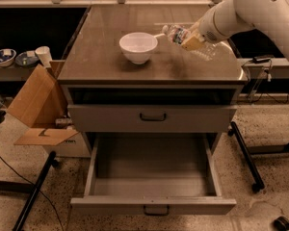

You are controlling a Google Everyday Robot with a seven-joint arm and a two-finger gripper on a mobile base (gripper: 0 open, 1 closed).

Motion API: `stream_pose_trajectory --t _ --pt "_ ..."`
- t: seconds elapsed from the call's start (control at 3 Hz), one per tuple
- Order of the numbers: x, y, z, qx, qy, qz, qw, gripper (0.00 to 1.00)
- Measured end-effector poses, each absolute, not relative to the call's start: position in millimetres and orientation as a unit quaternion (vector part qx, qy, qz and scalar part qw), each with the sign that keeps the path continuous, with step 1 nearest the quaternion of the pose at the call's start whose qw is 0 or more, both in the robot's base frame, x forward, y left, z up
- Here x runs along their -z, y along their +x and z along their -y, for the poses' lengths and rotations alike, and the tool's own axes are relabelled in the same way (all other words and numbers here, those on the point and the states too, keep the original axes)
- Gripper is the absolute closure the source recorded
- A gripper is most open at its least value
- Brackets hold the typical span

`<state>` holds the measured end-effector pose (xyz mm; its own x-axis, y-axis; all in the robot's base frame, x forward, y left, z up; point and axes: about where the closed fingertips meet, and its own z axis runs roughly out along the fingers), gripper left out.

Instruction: Pick water bottle from middle drawer and place on counter

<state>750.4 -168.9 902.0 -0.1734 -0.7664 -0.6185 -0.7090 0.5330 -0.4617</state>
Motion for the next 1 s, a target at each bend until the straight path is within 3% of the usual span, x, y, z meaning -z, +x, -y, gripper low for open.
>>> stream_pose_trajectory --t 0.33,1.0 --pt "-903.0 749.2 170.9 0.035 -0.48 -0.767 0.425 1.0" --pt "-904.4 747.9 173.2 0.035 -0.477 -0.769 0.424 0.53"
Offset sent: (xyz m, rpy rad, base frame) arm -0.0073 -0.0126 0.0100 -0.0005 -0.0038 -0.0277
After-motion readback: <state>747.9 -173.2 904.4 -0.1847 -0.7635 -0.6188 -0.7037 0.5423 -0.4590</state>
